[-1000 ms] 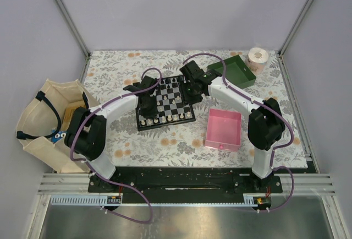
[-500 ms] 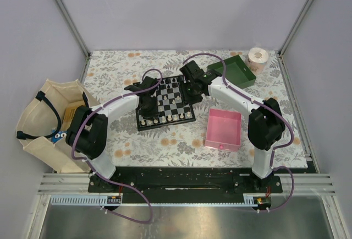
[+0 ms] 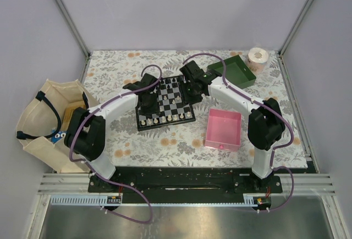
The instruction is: Set up the chess pieces on the board
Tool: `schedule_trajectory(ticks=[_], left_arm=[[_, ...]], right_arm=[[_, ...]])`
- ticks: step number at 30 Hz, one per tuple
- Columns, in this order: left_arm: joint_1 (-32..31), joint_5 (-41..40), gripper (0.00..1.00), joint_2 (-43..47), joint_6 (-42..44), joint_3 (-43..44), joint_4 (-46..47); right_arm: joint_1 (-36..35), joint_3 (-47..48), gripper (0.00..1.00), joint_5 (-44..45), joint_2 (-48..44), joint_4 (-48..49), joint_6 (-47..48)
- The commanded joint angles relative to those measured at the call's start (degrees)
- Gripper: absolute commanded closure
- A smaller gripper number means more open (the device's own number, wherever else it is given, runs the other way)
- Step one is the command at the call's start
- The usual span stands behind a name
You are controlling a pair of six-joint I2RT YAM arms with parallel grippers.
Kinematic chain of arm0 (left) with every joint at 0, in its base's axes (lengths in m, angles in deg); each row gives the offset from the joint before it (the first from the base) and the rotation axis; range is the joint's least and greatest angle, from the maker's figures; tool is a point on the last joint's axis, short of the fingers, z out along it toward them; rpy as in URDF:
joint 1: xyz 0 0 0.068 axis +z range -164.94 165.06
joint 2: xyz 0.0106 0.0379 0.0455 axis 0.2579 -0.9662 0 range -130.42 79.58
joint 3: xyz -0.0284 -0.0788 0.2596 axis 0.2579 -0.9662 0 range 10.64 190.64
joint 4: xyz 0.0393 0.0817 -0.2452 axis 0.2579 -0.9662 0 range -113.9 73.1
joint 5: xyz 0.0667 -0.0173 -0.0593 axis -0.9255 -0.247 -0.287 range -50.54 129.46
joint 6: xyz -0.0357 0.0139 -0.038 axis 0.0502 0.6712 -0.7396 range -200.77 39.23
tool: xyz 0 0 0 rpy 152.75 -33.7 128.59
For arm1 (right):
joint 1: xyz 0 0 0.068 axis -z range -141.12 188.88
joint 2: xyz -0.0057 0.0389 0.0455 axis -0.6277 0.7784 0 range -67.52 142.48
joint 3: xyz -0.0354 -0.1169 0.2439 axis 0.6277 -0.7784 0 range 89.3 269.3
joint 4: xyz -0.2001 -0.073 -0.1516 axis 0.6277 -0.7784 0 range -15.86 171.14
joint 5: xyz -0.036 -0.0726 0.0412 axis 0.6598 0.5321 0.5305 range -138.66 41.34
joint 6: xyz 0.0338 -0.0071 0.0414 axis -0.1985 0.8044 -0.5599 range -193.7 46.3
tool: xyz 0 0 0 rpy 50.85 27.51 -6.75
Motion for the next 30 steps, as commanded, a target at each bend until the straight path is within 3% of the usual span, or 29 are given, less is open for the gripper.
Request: schedule_trajectory(ticks=[1,7,9,19,30], left_arm=[[-0.2,-5.2,0.54,4.6,1.2,3.0,2.0],[0.5,-10.3,0.43,8.4,2.0,2.0,2.8],[1.6,-10.2,0.31,10.2,2.0,1.1,3.4],[8.4,-6.8,0.2,16.2,2.6,-4.1,6.5],[10.7,-5.0,0.17,17.0,2.8,-5.4,6.8]], right_arm=[[-0.5,2.9,0.54,-0.1,-0.2,1.2,0.1],[-0.5,8.5,0.54,0.1,5.3,0.9,-0.6],[-0.5,11.0,0.54,0.1,7.7,0.3,-0.7],[-0.5,22.0,0.54,1.4,17.8,-2.9,-1.1],[-0.5,28.3,0.54,5.2,24.2,-5.4,-0.5]])
